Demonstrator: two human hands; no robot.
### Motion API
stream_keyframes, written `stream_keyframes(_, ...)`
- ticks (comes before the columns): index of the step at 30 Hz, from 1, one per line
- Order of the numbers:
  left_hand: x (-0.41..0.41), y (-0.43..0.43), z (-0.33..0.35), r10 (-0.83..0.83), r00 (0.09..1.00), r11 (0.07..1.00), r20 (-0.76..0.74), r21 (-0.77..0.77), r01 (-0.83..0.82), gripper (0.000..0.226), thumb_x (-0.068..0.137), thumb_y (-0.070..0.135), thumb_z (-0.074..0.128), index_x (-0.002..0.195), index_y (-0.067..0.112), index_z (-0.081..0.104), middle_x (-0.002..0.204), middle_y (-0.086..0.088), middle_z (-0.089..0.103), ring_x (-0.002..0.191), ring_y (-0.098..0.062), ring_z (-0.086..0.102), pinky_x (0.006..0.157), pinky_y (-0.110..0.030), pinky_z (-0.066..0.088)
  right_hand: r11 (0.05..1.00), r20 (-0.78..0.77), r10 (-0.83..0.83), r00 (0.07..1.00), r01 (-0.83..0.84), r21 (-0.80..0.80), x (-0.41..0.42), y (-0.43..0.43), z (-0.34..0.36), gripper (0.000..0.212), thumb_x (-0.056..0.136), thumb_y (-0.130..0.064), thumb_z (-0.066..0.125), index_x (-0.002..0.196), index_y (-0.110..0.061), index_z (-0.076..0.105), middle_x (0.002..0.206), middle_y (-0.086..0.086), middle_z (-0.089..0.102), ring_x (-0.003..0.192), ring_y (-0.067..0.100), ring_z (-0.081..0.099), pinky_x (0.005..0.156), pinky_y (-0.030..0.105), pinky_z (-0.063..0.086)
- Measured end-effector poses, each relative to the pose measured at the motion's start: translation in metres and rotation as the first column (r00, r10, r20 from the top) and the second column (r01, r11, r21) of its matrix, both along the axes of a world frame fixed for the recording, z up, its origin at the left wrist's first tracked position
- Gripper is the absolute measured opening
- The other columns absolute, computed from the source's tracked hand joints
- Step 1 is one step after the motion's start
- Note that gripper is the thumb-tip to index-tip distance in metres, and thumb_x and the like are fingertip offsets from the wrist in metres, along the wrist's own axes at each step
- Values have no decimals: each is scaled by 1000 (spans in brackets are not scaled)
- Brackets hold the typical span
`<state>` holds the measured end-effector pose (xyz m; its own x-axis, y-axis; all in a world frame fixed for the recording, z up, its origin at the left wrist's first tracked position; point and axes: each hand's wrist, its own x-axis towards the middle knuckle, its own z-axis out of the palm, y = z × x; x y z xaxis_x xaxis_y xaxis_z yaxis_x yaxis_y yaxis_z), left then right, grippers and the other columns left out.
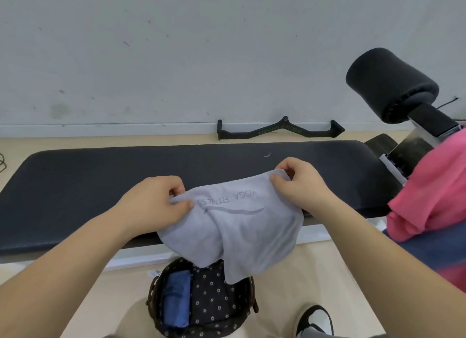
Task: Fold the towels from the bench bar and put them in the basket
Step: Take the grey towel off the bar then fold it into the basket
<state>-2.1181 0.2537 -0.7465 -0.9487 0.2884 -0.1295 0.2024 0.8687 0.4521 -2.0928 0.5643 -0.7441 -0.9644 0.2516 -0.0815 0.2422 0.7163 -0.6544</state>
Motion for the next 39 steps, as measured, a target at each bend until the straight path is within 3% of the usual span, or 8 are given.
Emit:
stream_keyframes(2,1,-7,3,-32,998,998,51,49,29,15,87,35,71,78,28,63,78,8,66,71,-9,59,59,-26,44,999,-25,8,1000,-10,-52,3,2,7,5,97,-27,64,98,-23,64,92,-2,69,86,15,64,68,25,50)
stream_keyframes(6,2,-15,3,-40,999,994,28,105,37,11,92,36,71,84,31,65,85,10,69,78,-10,62,64,-29,50,981,-60,106,993,-114,-157,14,9,21,5,92,-21,72,92,-18,67,88,8,72,75,11,61,70,28,52)
stream_keyframes(10,4,-14,1,-9,999,988,-31,156,13,11,94,34,70,84,32,65,85,11,69,78,-9,62,64,-29,49,971,-77,137,987,-150,-184,24,20,28,9,89,-15,77,85,-21,71,85,-2,74,77,9,64,75,29,56)
stream_keyframes(14,5,-15,-1,-9,996,990,-93,141,22,11,94,34,70,84,33,64,92,14,67,86,-4,59,71,-28,49,981,-3,130,991,-129,-147,30,32,26,12,84,-14,83,80,-23,77,83,-1,76,84,20,71,84,40,60)
stream_keyframes(18,8,-13,-7,-8,992,995,-125,94,20,14,94,34,70,82,29,64,91,12,65,87,-5,57,71,-29,46,988,138,145,980,-136,-75,35,33,20,9,82,-18,86,79,-25,82,78,-7,77,79,11,71,74,26,56)
stream_keyframes(25,14,-13,-12,65,984,995,-165,80,-52,37,90,44,72,71,15,57,74,1,63,72,-17,58,61,-34,45,990,157,139,978,-140,-8,39,29,20,6,85,-26,82,79,-23,83,80,-9,78,83,9,71,70,20,53)
stream_keyframes(33,17,-29,14,31,999,971,-31,236,-23,23,72,38,92,69,24,74,75,7,71,72,-13,63,62,-26,47,987,211,86,974,-112,116,39,33,22,4,80,-21,87,77,-20,84,80,-4,77,79,13,70,65,23,51)
stream_keyframes(39,17,-42,17,33,998,959,47,278,-44,3,86,31,82,85,34,80,89,18,76,88,-6,69,78,-27,53,999,221,7,975,-17,42,42,29,26,8,73,-10,89,72,-15,82,81,2,76,82,18,69,70,28,55)
